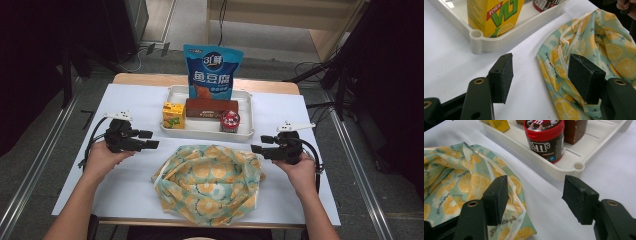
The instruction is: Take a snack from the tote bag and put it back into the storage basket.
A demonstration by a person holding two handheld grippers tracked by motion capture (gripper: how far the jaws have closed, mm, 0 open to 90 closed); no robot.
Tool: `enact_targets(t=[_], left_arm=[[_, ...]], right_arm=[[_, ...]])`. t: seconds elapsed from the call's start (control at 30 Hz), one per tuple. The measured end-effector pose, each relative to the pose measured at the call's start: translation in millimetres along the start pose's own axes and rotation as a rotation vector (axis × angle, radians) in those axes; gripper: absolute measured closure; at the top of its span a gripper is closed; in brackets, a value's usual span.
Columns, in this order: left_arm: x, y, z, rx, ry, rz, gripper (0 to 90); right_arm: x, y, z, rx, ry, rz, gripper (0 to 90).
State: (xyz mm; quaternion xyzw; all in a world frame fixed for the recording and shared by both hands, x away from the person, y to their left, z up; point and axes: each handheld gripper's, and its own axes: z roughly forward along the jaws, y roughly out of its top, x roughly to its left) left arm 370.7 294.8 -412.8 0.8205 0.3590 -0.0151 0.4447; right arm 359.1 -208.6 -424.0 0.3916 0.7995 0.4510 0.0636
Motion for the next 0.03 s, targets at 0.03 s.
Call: enact_targets(t=[0.03], left_arm=[[0.4,0.0,0.0,0.0,-0.001,0.001,37.0]], right_arm=[[0.0,0.0,0.1,-0.002,-0.002,0.0,36.2]])
